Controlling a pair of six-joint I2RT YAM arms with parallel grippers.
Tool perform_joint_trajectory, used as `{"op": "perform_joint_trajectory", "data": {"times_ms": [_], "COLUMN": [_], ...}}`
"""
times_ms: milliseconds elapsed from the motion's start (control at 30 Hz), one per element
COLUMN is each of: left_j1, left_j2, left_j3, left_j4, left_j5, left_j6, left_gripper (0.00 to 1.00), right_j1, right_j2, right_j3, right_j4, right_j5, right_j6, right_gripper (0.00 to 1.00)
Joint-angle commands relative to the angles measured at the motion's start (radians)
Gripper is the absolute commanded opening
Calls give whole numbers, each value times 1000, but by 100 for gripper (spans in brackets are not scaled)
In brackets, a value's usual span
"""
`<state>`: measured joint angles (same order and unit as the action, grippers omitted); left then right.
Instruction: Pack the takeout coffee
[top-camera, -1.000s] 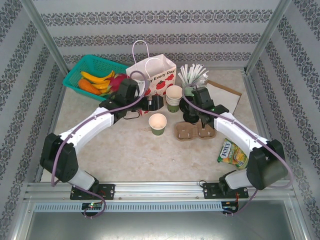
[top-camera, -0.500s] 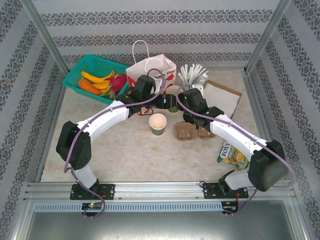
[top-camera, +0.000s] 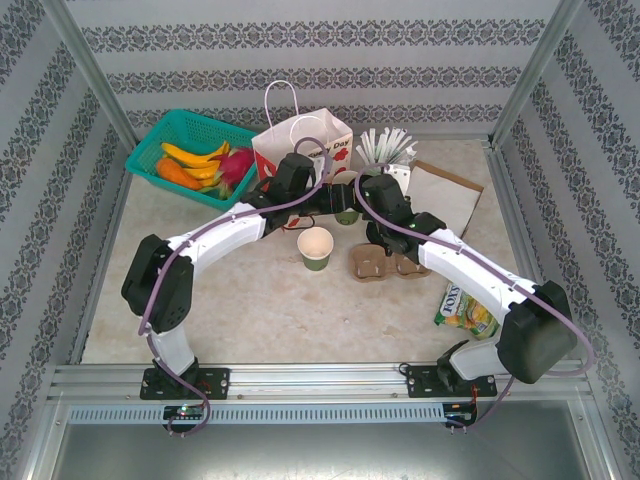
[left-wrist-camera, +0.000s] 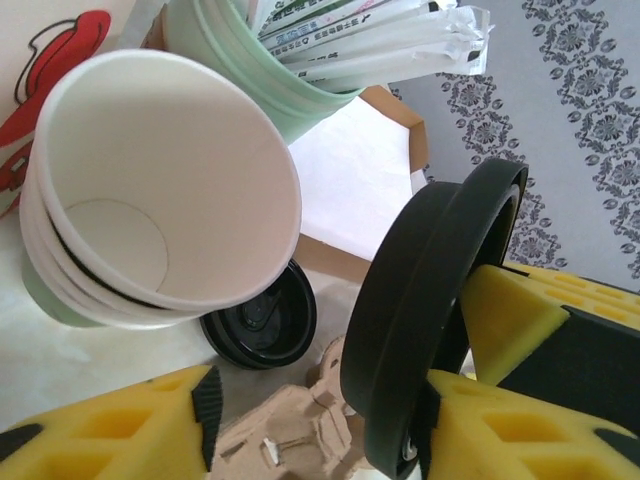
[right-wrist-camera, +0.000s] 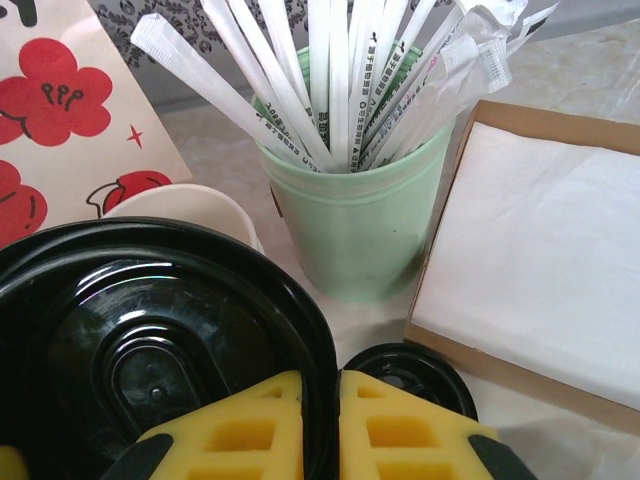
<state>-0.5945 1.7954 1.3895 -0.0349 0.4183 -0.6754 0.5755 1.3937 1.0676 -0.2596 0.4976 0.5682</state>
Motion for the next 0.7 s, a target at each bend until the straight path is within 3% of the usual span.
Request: {"op": "perform_joint_trajectory", "data": {"times_ms": [0,367,433,567,667], "left_j1": [-10,-11,-11,-11,-11], "left_j2": [17,12,4,-13,-20], "left_j3": [14,32,38,55,69], "left_j4": [77,66,61,58,59], "left_j5": [18,13,-4,-43,-75], "left_j6": [-18,46,76,161,232], "left_gripper": [39,2,0,0,0], "right_j1": [19,24,21,-5,-48], "right_j2": [-4,-22,-47,-104,-172], "right_j3": [26,26,22,23,-1], "right_j4": [27,52,66,59,62], "right_j5": [45,3,-14,-80,-174], "right_j6": [55,82,60,41,87], "right_gripper": [15,19,23,39,64]}}
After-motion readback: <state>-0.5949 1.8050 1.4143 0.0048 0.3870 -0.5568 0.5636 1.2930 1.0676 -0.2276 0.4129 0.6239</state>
